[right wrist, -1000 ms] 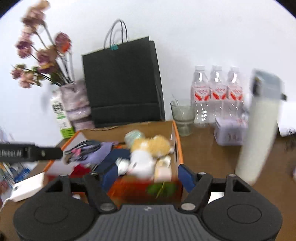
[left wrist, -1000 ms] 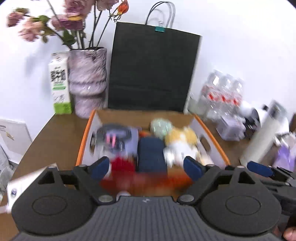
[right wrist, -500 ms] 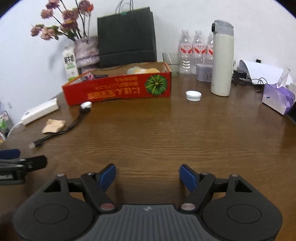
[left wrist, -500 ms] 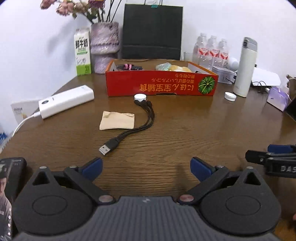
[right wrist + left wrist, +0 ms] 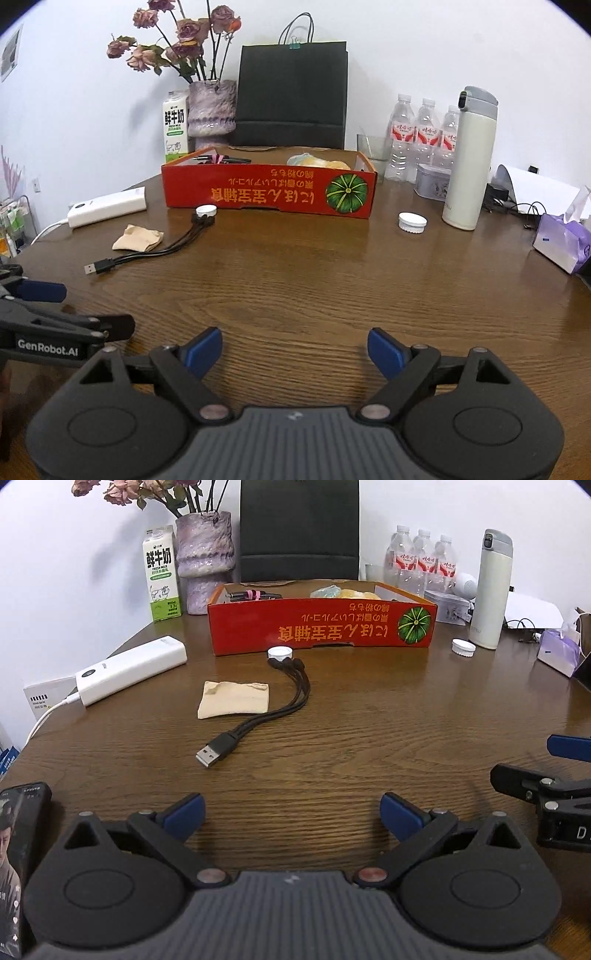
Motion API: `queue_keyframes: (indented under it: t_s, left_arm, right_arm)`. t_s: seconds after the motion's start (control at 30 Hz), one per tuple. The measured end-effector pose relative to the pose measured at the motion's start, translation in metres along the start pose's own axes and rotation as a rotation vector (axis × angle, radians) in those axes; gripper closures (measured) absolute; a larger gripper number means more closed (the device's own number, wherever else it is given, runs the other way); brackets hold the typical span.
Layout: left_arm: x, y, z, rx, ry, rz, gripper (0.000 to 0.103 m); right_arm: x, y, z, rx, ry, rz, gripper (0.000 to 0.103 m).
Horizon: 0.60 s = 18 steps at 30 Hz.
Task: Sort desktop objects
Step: 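Withdraw both open tools from the box back over the table, then grasp the small white round cap with the left tool while the right tool grasps the white bottle cap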
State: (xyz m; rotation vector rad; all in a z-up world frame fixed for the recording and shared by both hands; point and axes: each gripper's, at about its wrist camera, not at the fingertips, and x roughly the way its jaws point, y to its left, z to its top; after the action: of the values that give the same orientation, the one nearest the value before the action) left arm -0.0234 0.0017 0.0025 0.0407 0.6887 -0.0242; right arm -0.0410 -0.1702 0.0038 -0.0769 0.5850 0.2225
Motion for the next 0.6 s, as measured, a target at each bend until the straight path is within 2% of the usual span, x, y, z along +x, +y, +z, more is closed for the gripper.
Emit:
queue_keyframes:
  t_s: [0.2,0.33,0.4,0.47,0.6]
  left_arm:
    - [0.002,0.003,0.001,-0.023,0.008,0.000,0.000]
    - [0.001,0.006,0.010,-0.011,-0.027,-0.016,0.000]
    - [0.004,0.011,0.028,-0.008,-0.049,-0.013,0.000]
    - [0.014,0.019,0.055,-0.024,-0.081,-0.031,0.000]
    - [0.059,0.026,0.119,-0.007,-0.097,-0.091,0.000]
  right_arm:
    - [0.001,-0.001,-0.001,0.004,0.000,-0.010,0.018]
    - [0.005,-0.005,0.008,-0.017,0.006,0.010,0.019]
    - [0.015,-0.020,0.023,0.008,-0.010,0.004,0.019]
    - [0.032,-0.039,0.043,0.039,-0.029,-0.044,0.019]
    - [0.092,-0.088,0.092,0.129,0.050,-0.117,0.021]
